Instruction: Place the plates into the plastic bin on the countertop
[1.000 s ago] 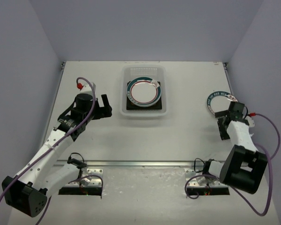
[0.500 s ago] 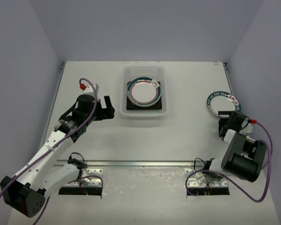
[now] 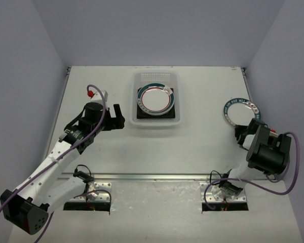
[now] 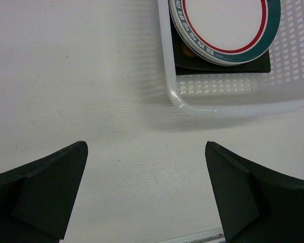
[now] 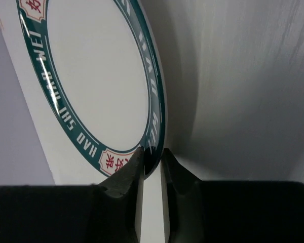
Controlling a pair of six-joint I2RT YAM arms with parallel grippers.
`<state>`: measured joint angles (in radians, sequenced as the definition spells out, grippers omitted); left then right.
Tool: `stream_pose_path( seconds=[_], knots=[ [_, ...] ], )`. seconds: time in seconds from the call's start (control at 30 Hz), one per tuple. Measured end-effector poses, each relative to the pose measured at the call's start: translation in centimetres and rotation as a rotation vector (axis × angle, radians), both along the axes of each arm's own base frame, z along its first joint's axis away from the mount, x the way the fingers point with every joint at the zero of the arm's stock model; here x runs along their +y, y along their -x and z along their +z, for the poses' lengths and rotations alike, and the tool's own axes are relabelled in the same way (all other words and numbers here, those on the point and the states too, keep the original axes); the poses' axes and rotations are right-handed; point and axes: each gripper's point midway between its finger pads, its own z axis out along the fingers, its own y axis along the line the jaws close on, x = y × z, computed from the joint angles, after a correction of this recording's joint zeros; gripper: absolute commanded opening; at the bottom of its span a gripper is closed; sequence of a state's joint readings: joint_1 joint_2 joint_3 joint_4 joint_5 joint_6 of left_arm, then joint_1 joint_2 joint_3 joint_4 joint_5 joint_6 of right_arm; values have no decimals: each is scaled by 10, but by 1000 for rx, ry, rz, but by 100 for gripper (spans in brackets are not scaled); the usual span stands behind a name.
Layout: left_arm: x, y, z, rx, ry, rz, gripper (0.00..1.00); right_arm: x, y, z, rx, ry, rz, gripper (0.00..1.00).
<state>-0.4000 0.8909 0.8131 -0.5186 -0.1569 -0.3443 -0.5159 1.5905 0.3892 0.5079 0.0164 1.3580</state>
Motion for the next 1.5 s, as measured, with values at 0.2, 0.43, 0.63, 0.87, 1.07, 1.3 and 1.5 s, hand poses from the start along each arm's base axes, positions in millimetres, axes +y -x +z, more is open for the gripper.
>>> stream_pose_path(
  seconds=[0.2,0.43,0.63,0.87,1.07,1.3,1.5],
  knots=[
    [0,0,-1,5,-2,0,100,-2,-4,2,-27,-27,-28,0],
    [0,0,-2,8,-4,-1,100,3,-14,9,-80,-68,-8,0],
    [0,0,-2,8,-6,-2,100,14,-26,30,-169,-92,51,0],
    [0,0,-2,8,-6,-2,100,34,-60,85,-324,-96,200,0],
    [4,-2,-2,3,-17,17,100,73,-100,155,-430,-37,465,0],
    [12,-4,-1,-8,-33,61,100,177,-145,225,-491,62,927,0],
    [16,-5,1,-17,-39,84,100,267,-149,183,-320,34,1246,0]
  ],
)
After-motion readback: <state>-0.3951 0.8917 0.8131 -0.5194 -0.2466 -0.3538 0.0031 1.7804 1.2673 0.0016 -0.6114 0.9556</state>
